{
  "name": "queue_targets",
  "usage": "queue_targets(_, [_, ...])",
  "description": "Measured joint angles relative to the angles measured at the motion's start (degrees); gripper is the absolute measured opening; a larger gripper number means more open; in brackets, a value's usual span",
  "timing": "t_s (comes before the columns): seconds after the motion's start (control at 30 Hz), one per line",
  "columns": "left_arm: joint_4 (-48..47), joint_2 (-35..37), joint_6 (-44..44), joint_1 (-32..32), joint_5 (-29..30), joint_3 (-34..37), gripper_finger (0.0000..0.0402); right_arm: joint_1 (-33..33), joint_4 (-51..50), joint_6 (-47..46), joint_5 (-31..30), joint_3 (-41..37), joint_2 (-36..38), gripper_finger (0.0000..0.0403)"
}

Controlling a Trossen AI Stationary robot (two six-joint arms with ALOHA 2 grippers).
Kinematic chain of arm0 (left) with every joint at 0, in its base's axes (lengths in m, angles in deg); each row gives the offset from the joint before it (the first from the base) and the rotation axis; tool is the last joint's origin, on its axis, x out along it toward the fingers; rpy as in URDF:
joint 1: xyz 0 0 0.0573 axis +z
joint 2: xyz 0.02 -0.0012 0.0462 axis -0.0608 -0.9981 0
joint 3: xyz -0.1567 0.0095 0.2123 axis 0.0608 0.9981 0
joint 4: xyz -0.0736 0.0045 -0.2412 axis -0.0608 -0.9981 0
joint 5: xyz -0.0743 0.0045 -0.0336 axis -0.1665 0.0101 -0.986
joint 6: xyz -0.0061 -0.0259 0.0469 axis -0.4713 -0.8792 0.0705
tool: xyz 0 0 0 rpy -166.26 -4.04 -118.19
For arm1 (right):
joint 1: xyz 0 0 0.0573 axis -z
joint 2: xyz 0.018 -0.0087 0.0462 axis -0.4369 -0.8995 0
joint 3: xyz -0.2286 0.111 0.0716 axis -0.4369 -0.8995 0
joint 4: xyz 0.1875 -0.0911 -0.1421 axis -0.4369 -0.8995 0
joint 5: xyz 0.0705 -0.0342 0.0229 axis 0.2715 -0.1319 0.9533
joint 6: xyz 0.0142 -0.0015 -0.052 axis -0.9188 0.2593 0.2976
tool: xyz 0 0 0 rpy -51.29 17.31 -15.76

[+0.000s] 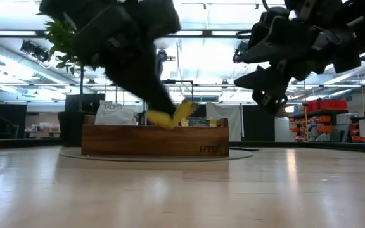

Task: Pick & Place Tea
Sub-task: Put the yellow tea bag into the right compartment of the wooden organizer

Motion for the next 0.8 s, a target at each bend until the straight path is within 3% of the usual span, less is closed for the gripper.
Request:
queue_targets(0.27, [-5.63,0.14,7.61,0.58,8.58,-6.70,0.0019,0.12,0.41,-8.85,-3.11,1.11,0.00,0.0167])
queue_targets(0.63, [-9.43,0.14,9.27,2.11,10.87,-8.25,0.0022,0.12,-16.59,-7.75,-5.47,9.36,0.00,0.0157])
queue_targets(0.8, [-9.62,0.14,9.42,1.94,11.76,-8.25,0.0014,0.25,-17.83,-7.75,-8.60,9.99,0.00,0.0157])
